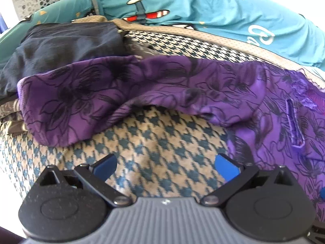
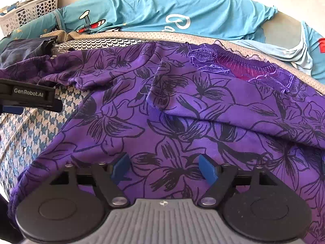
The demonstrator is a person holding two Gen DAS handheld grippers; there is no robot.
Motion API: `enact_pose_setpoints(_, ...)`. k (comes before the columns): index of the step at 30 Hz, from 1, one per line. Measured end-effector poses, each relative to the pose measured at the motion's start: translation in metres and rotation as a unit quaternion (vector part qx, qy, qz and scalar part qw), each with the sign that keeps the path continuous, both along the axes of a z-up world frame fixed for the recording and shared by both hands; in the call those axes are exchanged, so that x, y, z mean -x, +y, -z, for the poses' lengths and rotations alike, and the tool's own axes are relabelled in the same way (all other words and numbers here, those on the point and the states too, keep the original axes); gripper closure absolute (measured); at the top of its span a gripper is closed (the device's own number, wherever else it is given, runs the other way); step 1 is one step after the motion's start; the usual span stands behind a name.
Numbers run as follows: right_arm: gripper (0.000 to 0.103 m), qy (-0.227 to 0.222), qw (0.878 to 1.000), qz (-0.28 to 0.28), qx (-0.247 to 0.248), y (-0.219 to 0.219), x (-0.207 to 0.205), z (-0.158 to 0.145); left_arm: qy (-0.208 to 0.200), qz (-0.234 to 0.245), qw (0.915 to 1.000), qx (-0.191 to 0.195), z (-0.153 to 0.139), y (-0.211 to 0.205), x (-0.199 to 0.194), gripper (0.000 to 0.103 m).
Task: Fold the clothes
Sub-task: 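Grasp the other purple sleeve near the dark clothes stack with the left gripper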
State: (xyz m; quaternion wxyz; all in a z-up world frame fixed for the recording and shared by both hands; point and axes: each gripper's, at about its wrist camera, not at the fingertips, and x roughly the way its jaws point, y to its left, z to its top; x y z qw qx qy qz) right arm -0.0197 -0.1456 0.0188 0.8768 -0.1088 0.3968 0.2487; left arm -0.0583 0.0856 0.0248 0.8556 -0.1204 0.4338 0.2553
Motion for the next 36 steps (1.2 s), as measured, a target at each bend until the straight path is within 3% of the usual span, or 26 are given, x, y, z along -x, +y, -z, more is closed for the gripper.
enact_pose_setpoints(9,0.021,-0.008,1.0,0.006,-0.006,0.001,0.003,0.005,-0.019,-0.08,0.9955,-0.048,-0.011,0.034,0.019,0.0)
enact_pose_setpoints(18,0.017,-0.016,1.0,0.014,-0.008,0.004,0.006,0.007,-0.023,-0.165,0.9827,-0.081,-0.014,0.076,0.028,0.0)
enact_pose_setpoints(23,0.015,-0.023,1.0,0.015,-0.009,0.004,0.008,0.009,-0.034,-0.183,0.9783,-0.092,-0.009,0.094,0.027,0.0)
enact_pose_setpoints(27,0.014,-0.024,0.999,0.018,-0.01,0.006,0.008,0.009,-0.05,-0.189,0.9783,-0.068,0.001,0.107,0.023,0.0)
enact_pose_setpoints(33,0.013,-0.033,0.999,0.021,-0.016,0.003,0.013,0.01,-0.063,-0.169,0.9796,-0.089,0.01,0.104,0.015,0.0)
enact_pose_setpoints(36,0.013,-0.039,0.999,0.022,-0.02,0.002,0.015,0.011,-0.067,-0.161,0.9811,-0.084,0.014,0.104,0.014,0.007)
